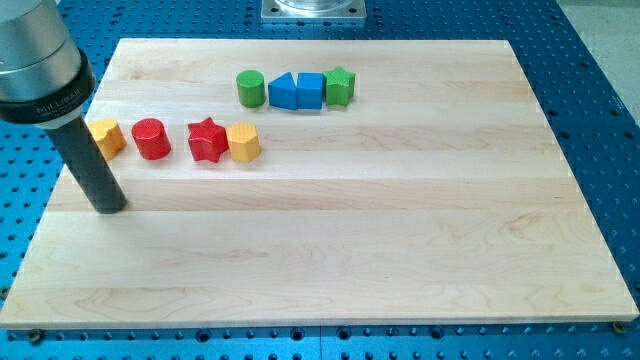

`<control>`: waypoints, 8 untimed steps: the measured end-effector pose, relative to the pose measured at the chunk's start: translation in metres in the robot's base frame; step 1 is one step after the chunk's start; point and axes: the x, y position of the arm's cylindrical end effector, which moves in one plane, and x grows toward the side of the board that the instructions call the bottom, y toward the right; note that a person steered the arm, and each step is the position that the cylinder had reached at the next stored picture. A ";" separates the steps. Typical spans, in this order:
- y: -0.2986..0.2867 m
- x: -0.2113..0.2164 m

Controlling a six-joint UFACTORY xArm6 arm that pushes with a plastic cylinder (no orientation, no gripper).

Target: Place the arm vertically to the hexagon

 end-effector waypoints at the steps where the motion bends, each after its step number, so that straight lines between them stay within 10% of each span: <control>1: 0.000 0.000; 8: 0.007 0.052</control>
